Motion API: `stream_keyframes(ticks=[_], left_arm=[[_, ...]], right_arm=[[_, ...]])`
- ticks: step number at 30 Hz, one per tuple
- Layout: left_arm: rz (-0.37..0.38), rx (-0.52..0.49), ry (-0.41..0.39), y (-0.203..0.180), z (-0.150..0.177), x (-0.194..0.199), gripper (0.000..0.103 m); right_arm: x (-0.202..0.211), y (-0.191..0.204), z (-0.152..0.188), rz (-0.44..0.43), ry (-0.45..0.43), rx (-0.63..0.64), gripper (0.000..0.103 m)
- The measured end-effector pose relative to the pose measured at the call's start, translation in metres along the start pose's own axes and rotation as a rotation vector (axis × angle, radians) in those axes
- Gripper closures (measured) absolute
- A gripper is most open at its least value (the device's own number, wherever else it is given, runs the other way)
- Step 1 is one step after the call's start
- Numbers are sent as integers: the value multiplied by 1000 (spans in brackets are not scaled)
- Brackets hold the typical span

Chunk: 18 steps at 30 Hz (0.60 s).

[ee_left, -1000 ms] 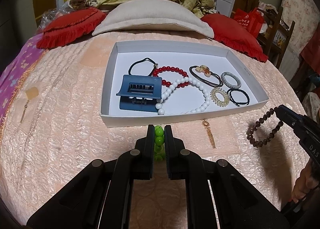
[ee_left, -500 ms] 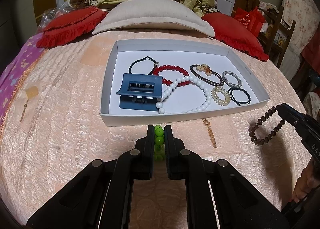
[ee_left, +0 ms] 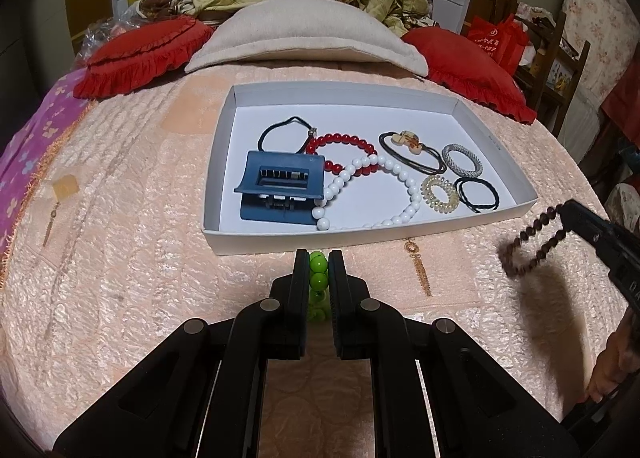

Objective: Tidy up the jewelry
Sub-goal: 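Lift the green bracelet with the left gripper while the right lifts the brown bracelet toward the tray, then lower the green bracelet into the tray with the left gripper while the right drops the brown bracelet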

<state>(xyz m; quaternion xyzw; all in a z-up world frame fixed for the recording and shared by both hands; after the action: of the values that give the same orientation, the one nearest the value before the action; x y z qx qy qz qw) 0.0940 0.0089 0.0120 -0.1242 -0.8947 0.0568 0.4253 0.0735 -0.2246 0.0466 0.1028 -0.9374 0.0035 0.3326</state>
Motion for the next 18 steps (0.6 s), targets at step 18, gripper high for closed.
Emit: stream_keyframes(ticks=[18], left_arm=[[76,-27,-130,-28,-81,39,95]], right_arm=[[-13,-19,-73,-12,-69,-79,95]])
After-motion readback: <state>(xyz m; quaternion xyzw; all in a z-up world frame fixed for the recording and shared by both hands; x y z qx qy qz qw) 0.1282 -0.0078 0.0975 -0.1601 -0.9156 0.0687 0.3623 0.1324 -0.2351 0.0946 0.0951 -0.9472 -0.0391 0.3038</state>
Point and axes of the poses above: each gripper's, at about its wrist camera, not at the fingertips, and x roughly against the way its jaws point, y to its left, z to its underside, the point moved 2 cm from there along -x, roughly the way its jaws point, and after that the axes turned 8 degrees about z, right-handed, at the moved point
